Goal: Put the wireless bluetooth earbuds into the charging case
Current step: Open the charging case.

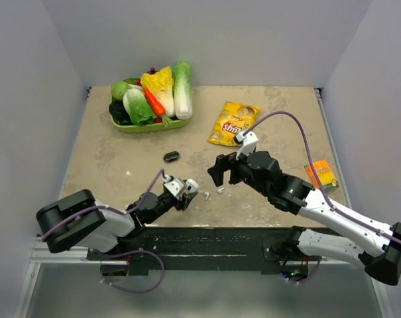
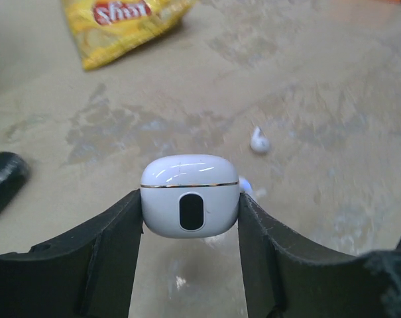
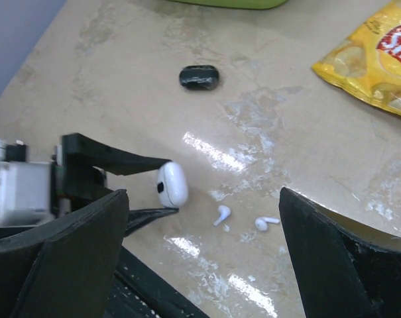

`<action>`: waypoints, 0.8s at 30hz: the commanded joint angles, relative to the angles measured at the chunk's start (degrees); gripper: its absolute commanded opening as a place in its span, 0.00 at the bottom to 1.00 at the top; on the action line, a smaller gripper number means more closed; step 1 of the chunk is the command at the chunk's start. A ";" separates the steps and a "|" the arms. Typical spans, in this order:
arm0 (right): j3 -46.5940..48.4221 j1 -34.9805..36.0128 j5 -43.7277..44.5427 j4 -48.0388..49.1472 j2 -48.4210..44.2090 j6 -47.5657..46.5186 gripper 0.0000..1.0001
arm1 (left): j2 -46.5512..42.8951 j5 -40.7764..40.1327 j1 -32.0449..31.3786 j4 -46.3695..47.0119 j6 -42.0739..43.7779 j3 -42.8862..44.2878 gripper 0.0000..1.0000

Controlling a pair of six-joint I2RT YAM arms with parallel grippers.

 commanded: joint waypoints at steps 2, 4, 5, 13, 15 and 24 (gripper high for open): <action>4.76 0.18 -10.47 -1.42 3.08 -4.25 0.98 | 4.24 10.12 -1.44 38.63 9.44 -3.77 0.00; 5.21 0.27 -11.96 -2.21 5.02 -4.78 0.97 | 3.80 11.97 -1.61 38.27 10.23 -3.24 0.00; 5.12 0.36 -12.58 -2.74 5.46 -4.87 0.96 | 3.63 12.16 -1.61 38.36 10.32 -3.15 0.00; 3.63 0.71 -15.04 -1.25 8.44 -4.26 0.93 | -2.34 15.93 -1.61 33.97 11.55 -1.04 0.00; 3.80 0.80 -15.13 -0.90 9.33 -4.08 0.93 | -3.14 16.38 -1.61 33.36 11.64 -0.60 0.00; 3.02 0.97 -12.07 1.65 8.46 -2.94 0.93 | -8.76 14.98 -1.61 25.55 12.08 0.36 0.00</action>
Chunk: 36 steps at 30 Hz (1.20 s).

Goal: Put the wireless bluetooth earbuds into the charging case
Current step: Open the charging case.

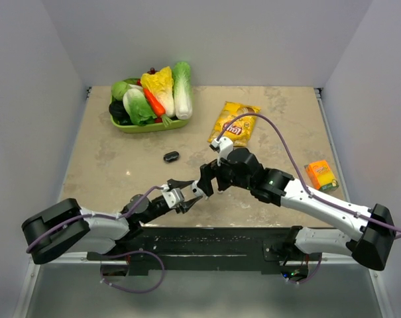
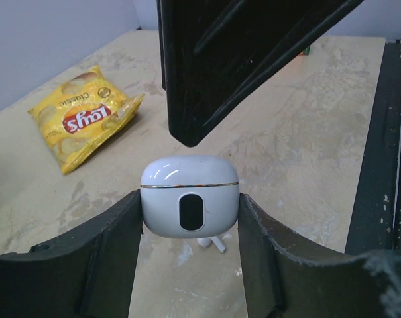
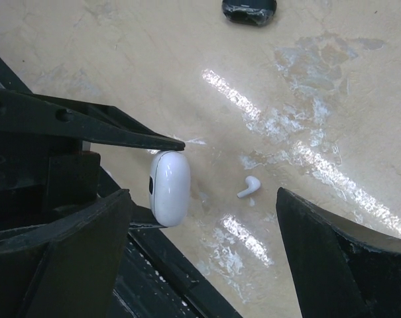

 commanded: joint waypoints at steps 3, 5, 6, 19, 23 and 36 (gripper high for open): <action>-1.03 0.23 3.33 5.50 -6.52 0.60 0.93 | -6.07 -3.53 -0.33 16.20 0.80 3.05 0.00; -1.47 0.14 4.30 6.90 -8.55 0.34 0.94 | -9.23 -6.00 -0.33 12.23 0.62 4.63 0.00; -1.56 0.14 4.74 7.08 -10.56 -0.01 0.94 | -10.28 -9.65 -0.24 7.43 -0.08 5.60 0.00; 0.37 0.14 8.70 5.07 -14.45 -2.21 0.95 | -15.49 -10.07 4.49 -42.25 -10.00 37.14 0.00; 0.46 0.14 9.58 3.93 -16.29 -2.30 0.95 | -11.09 0.32 12.76 -47.73 -14.59 44.97 0.00; -2.53 0.14 14.14 1.81 -21.04 -2.56 0.96 | -15.64 1.86 9.09 -42.54 -18.20 33.22 0.00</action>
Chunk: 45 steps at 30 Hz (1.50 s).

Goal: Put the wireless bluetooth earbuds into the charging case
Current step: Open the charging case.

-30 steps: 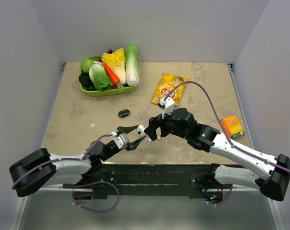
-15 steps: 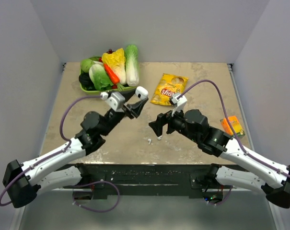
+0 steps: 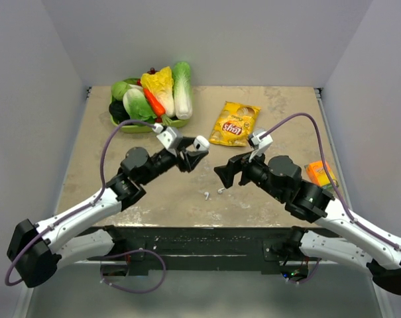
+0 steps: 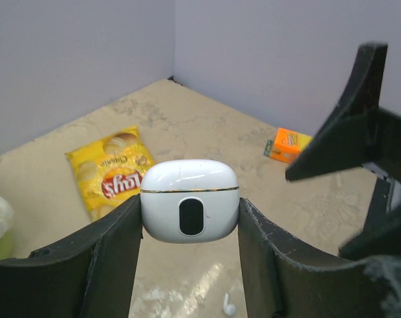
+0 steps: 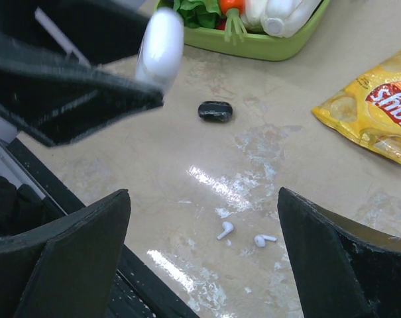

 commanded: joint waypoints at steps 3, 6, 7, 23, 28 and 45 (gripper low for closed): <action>-0.48 0.14 2.92 0.26 -1.00 -1.18 0.96 | -7.49 -10.15 -11.10 4.71 0.36 -11.24 0.00; -0.04 0.14 3.09 0.00 -0.12 -1.10 0.96 | -7.49 -10.26 -13.13 6.64 -2.88 -14.49 0.00; -0.03 0.14 3.44 -0.18 0.06 -1.10 0.96 | -7.84 -10.35 -13.83 7.60 -3.41 -17.03 0.00; 13.49 0.14 15.05 -3.52 7.53 -3.91 0.96 | -12.85 -19.85 -13.22 11.03 -2.89 -18.72 0.00; 9.12 0.14 9.33 0.34 4.99 -4.44 0.95 | -13.38 -18.08 -13.13 16.56 -0.96 -20.39 0.00; 2.16 0.14 3.53 1.75 2.43 2.33 0.98 | -10.56 -10.88 -13.13 22.45 8.36 -21.26 0.00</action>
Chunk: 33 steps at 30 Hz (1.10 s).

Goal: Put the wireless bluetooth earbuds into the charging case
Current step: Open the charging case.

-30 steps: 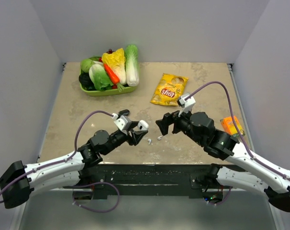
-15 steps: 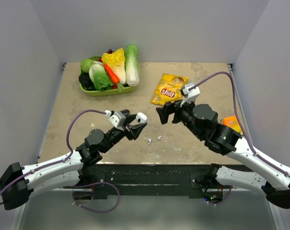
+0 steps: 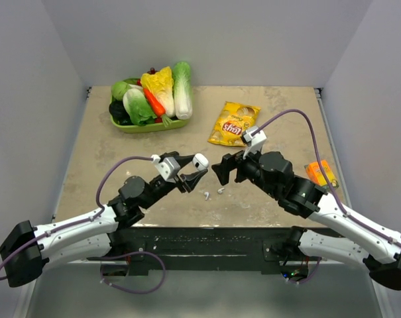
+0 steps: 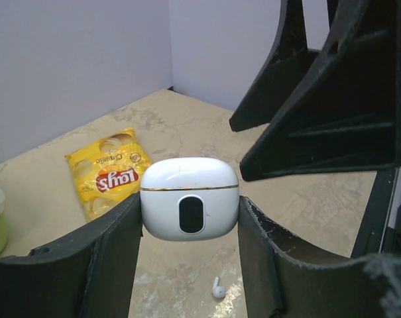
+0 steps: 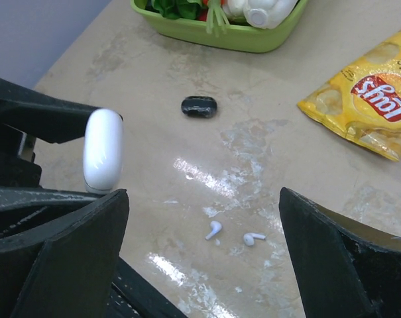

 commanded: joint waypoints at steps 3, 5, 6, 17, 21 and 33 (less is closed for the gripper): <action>1.03 0.12 -1.55 3.35 -1.33 4.43 0.98 | -0.60 4.75 0.16 11.27 2.44 -4.86 0.00; 1.64 0.12 -3.56 3.71 -0.63 4.70 0.98 | 0.19 8.17 0.16 12.77 4.72 -5.39 0.00; 1.99 0.21 -5.14 3.62 0.68 4.70 0.98 | 0.54 9.23 0.16 13.56 4.81 -5.48 0.00; 1.29 0.12 -8.59 4.41 3.07 5.05 0.96 | 3.97 12.76 -0.02 18.67 6.04 -7.41 0.00; 1.56 0.12 -7.80 3.54 3.60 5.05 0.94 | 3.80 12.06 -0.11 18.75 6.30 -7.67 0.00; 1.47 0.12 -5.60 1.69 4.56 5.31 0.88 | 2.83 9.16 -0.81 18.05 6.74 -7.94 0.00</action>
